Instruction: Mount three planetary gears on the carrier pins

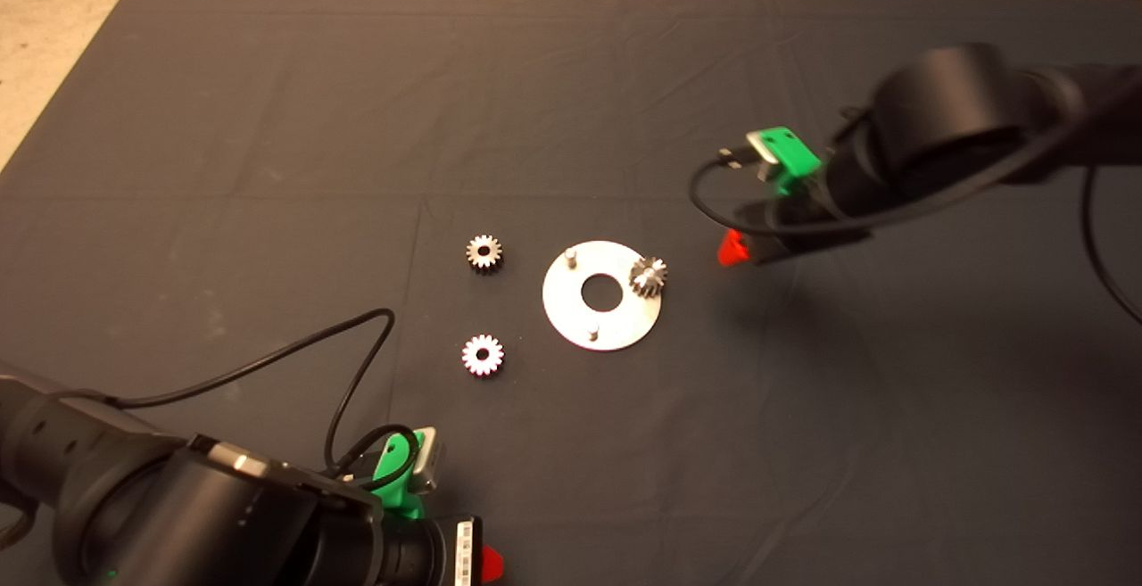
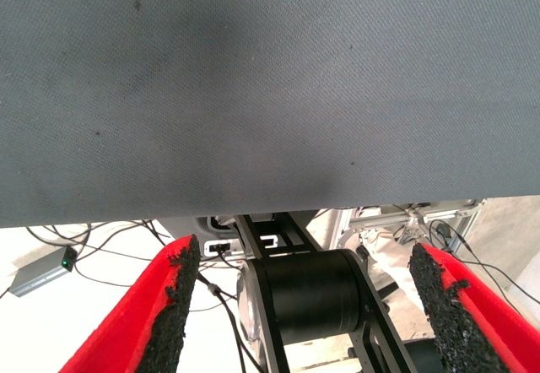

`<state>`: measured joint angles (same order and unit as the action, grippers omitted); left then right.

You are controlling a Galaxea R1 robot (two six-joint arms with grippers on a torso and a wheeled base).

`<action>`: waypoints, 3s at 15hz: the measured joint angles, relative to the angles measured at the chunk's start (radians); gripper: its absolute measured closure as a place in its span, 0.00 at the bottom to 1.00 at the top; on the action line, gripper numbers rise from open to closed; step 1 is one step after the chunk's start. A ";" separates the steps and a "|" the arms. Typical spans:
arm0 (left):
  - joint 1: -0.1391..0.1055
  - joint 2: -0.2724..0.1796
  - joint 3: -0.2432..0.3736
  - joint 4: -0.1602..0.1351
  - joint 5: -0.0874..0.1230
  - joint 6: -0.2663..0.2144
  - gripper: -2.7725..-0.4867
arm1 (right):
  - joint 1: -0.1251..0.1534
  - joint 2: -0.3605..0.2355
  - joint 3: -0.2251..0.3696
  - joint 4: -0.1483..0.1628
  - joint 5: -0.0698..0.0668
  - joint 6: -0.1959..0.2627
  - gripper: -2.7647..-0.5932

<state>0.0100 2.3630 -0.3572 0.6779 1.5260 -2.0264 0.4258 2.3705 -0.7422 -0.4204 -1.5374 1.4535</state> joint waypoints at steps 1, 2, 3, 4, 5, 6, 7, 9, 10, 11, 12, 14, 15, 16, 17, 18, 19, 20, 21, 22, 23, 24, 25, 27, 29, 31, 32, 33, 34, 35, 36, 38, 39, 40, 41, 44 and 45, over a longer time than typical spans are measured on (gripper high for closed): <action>0.000 0.000 0.000 0.000 0.000 0.000 0.45 | 0.004 -0.046 0.087 0.013 0.001 0.047 0.26; 0.000 0.000 0.000 0.000 0.000 0.000 0.45 | 0.010 -0.086 0.160 0.030 0.006 0.101 0.26; 0.000 0.000 0.000 0.000 0.001 0.000 0.45 | 0.015 -0.124 0.214 0.044 0.009 0.164 0.26; 0.000 0.000 0.000 0.000 0.000 0.000 0.45 | 0.017 -0.153 0.249 0.053 0.005 0.225 0.26; -0.003 0.002 0.000 -0.001 0.000 0.000 0.45 | 0.017 -0.175 0.277 0.065 0.005 0.269 0.26; -0.011 0.003 0.000 0.000 0.000 0.000 0.45 | 0.017 -0.191 0.297 0.080 0.004 0.294 0.26; -0.017 0.003 0.000 0.000 0.000 0.000 0.45 | 0.017 -0.210 0.318 0.089 0.005 0.311 0.26; -0.017 0.003 0.000 -0.001 0.000 0.000 0.45 | 0.014 -0.238 0.334 0.099 0.005 0.329 0.26; -0.021 0.003 0.000 -0.001 -0.001 0.000 0.45 | 0.002 -0.246 0.338 0.099 0.004 0.334 0.26; -0.025 0.003 0.000 -0.001 0.000 0.000 0.45 | -0.030 -0.252 0.341 0.100 0.005 0.340 0.26; -0.025 0.003 0.000 -0.001 0.001 0.000 0.45 | -0.072 -0.256 0.342 0.100 0.004 0.346 0.26; -0.025 0.003 0.000 -0.001 0.000 0.004 0.45 | -0.163 -0.260 0.347 0.101 0.005 0.355 0.26; -0.026 0.003 0.000 -0.001 0.000 0.009 0.45 | -0.193 -0.262 0.349 0.104 0.005 0.359 0.26; -0.028 0.003 0.000 -0.001 0.001 0.017 0.45 | -0.210 -0.263 0.350 0.104 0.005 0.360 0.26; -0.031 0.003 0.000 -0.003 0.000 0.023 0.45 | -0.218 -0.264 0.350 0.104 0.005 0.362 0.26; -0.035 0.002 0.000 -0.003 0.000 0.027 0.45 | -0.225 -0.265 0.350 0.104 0.004 0.362 0.26; -0.037 0.002 0.000 -0.003 0.000 0.034 0.45 | -0.230 -0.265 0.350 0.104 0.006 0.363 0.26; -0.041 0.002 0.000 -0.004 0.000 0.047 0.45 | -0.233 -0.265 0.350 0.103 0.005 0.364 0.26; -0.047 0.002 0.000 -0.004 0.000 0.062 0.45 | -0.238 -0.265 0.350 0.103 0.006 0.366 0.26; -0.052 0.002 0.000 -0.004 0.000 0.091 0.45 | -0.241 -0.266 0.350 0.103 0.005 0.366 0.26; -0.056 0.000 0.000 -0.005 0.000 0.123 0.45 | -0.244 -0.266 0.350 0.103 0.005 0.367 0.26; -0.064 -0.005 -0.002 -0.008 0.000 0.155 0.45 | -0.246 -0.266 0.350 0.103 0.005 0.367 0.26; -0.078 -0.011 -0.013 -0.016 0.000 0.195 0.45 | -0.246 -0.266 0.351 0.103 0.005 0.368 0.26; -0.110 -0.023 -0.061 -0.027 0.000 0.299 0.45 | -0.246 -0.268 0.351 0.103 0.005 0.370 0.26; -0.152 -0.034 -0.120 -0.046 0.000 0.407 0.45 | -0.248 -0.268 0.351 0.103 0.005 0.370 0.26; -0.174 -0.042 -0.171 -0.053 0.000 0.460 0.45 | -0.251 -0.268 0.351 0.103 0.005 0.370 0.26; -0.180 -0.042 -0.195 -0.058 0.000 0.482 0.45 | -0.251 -0.268 0.351 0.103 0.005 0.370 0.26; -0.185 -0.042 -0.219 -0.059 0.000 0.501 0.45 | -0.251 -0.268 0.351 0.103 0.005 0.370 0.26; -0.188 -0.042 -0.243 -0.059 0.000 0.526 0.45 | -0.251 -0.268 0.351 0.103 0.005 0.370 0.26; -0.191 -0.041 -0.269 -0.057 0.000 0.552 0.45 | -0.252 -0.268 0.351 0.103 0.005 0.371 0.26; -0.194 -0.039 -0.297 -0.056 0.000 0.578 0.45 | -0.255 -0.268 0.351 0.103 0.004 0.371 0.26; -0.200 -0.024 -0.342 -0.050 0.001 0.614 0.45 | -0.257 -0.268 0.351 0.103 0.005 0.373 0.26; -0.200 -0.013 -0.357 -0.049 0.000 0.627 0.45 | -0.264 -0.268 0.351 0.103 0.005 0.374 0.26; -0.202 0.000 -0.368 -0.048 0.000 0.631 0.45 | -0.272 -0.268 0.351 0.103 0.005 0.374 0.26; -0.206 0.014 -0.374 -0.048 0.000 0.637 0.45 | -0.278 -0.268 0.351 0.103 0.006 0.374 0.26; -0.211 0.056 -0.394 -0.045 0.000 0.649 0.45 | -0.285 -0.268 0.351 0.103 0.005 0.374 0.26; -0.211 0.068 -0.395 -0.044 0.000 0.649 0.45 | -0.284 -0.268 0.351 0.103 0.006 0.374 0.26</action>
<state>-0.2015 2.4311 -0.7519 0.6334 1.5255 -1.3779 0.1413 2.1028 -0.3911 -0.3174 -1.5317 1.8270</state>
